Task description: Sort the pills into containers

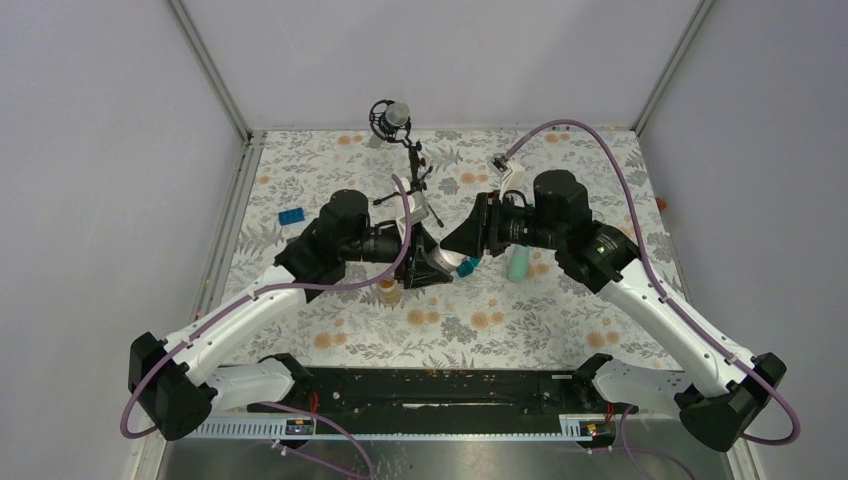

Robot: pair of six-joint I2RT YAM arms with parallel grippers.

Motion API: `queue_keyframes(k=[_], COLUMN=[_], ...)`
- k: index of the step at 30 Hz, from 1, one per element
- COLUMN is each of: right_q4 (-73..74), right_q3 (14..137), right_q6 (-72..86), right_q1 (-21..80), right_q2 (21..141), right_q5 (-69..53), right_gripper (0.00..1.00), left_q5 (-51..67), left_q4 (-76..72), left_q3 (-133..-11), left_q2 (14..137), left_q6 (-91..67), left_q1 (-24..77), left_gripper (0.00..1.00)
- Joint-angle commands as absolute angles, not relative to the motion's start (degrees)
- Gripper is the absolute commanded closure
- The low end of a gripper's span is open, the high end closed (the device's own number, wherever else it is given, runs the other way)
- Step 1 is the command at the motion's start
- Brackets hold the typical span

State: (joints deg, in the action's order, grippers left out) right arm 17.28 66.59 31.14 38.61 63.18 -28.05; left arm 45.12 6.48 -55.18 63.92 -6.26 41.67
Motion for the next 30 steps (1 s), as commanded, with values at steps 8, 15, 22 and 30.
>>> queue_keyframes(k=[8,15,22,30], right_q4=[21.02,20.48,24.80,12.15], right_q3=[69.77,67.45,72.47,67.10], right_q6=[18.63,0.83,2.96,35.90], right_q1=[38.22,37.87,37.79,37.98], right_q2=[62.12,60.63,64.54,64.66], right_q5=[-41.72,-59.49,-46.65,-22.33], right_gripper=[0.90,0.97,0.27,0.22], left_q5=[48.00,54.23,50.15,40.12], left_q4=[1.11,-5.49,-4.66,-0.75], left_q3=[-56.55,-53.18,-53.47,-54.54], left_q2=[64.33,64.26,64.70,66.16], left_q6=[-10.14,-15.37,-15.34,-14.31], left_q1=[39.24,38.12,38.14,38.14], left_gripper=[1.00,1.00,1.00,1.00])
